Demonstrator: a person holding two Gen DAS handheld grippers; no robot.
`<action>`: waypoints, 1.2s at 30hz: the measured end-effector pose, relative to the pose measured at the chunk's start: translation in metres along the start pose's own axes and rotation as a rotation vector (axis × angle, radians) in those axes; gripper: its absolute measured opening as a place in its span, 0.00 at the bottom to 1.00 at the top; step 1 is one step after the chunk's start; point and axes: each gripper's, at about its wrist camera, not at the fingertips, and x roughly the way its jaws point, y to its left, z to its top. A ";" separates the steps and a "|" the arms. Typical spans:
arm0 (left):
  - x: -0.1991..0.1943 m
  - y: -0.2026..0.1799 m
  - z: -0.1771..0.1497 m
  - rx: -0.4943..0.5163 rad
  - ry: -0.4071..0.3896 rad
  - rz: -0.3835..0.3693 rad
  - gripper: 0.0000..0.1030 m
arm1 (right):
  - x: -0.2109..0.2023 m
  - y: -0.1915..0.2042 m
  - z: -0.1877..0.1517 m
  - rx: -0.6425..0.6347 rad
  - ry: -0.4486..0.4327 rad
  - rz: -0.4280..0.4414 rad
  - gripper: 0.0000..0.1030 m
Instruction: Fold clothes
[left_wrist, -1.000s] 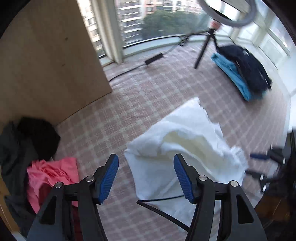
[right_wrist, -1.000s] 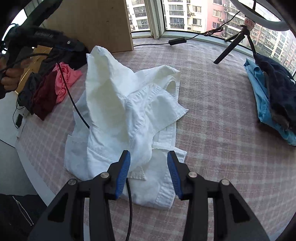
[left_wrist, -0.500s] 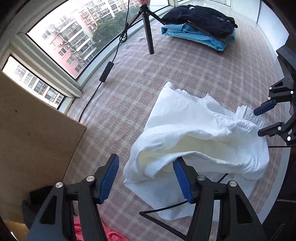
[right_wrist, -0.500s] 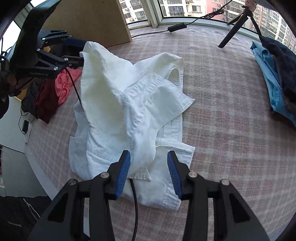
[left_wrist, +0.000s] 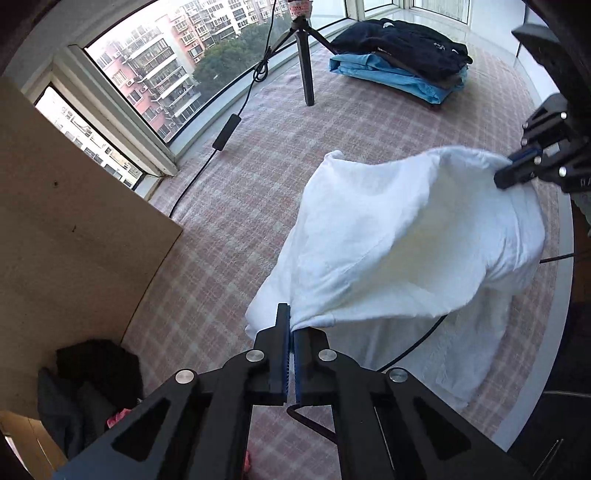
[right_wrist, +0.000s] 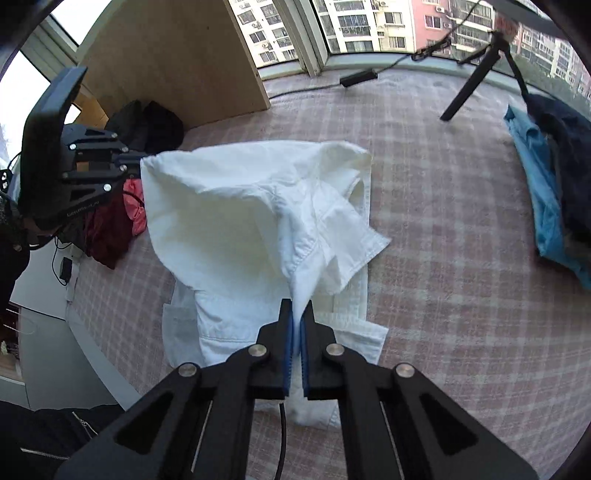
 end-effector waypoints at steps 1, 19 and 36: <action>-0.005 0.001 -0.003 -0.008 -0.009 -0.004 0.01 | -0.015 0.005 0.008 -0.026 -0.019 -0.032 0.03; -0.020 -0.023 -0.029 -0.073 -0.083 -0.045 0.01 | -0.071 0.048 0.038 -0.165 -0.089 -0.259 0.03; 0.051 -0.116 -0.111 0.069 0.058 -0.161 0.09 | 0.004 0.069 -0.094 -0.229 0.110 -0.198 0.05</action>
